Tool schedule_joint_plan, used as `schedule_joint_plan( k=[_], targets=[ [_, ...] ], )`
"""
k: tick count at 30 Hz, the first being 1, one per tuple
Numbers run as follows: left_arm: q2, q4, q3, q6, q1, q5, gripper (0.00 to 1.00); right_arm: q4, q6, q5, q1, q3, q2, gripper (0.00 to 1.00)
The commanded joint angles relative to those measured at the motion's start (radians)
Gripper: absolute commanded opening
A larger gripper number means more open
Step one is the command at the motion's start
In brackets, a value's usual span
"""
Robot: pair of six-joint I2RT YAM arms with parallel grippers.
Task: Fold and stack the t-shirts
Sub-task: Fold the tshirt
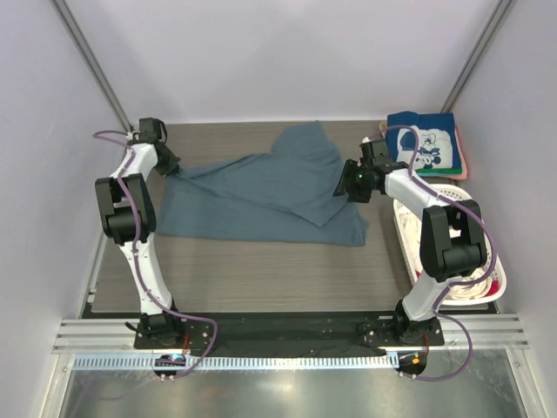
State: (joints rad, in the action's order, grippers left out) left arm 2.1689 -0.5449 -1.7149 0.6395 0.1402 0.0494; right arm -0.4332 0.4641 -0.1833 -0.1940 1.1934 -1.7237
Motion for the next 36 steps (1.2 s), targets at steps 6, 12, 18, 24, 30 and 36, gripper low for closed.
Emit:
schedule_joint_plan(
  k=[6,12,18,24,30,36],
  targets=[
    [0.087,-0.053,-0.295,0.049,0.059,-0.002,0.03,0.028,-0.013,-0.016,0.004,0.017,-0.03,0.55],
    [0.298,-0.119,-0.592,0.055,0.099,-0.151,0.64,0.03,0.004,-0.064,0.004,0.112,-0.056,0.56],
    [0.253,0.008,-0.442,0.029,0.099,-0.187,0.8,0.013,-0.004,-0.119,0.005,0.446,-0.198,0.6],
    [0.275,0.072,-0.39,0.0,0.098,-0.258,0.78,-0.082,-0.048,-0.102,0.005,0.953,-0.546,0.62],
    [0.295,0.097,-0.384,0.002,0.105,-0.281,0.78,-0.017,-0.059,-0.044,0.011,1.356,-0.889,0.67],
    [0.316,0.086,-0.39,0.026,0.121,-0.316,0.78,0.286,0.002,0.031,0.019,1.434,-1.04,0.68]
  ],
)
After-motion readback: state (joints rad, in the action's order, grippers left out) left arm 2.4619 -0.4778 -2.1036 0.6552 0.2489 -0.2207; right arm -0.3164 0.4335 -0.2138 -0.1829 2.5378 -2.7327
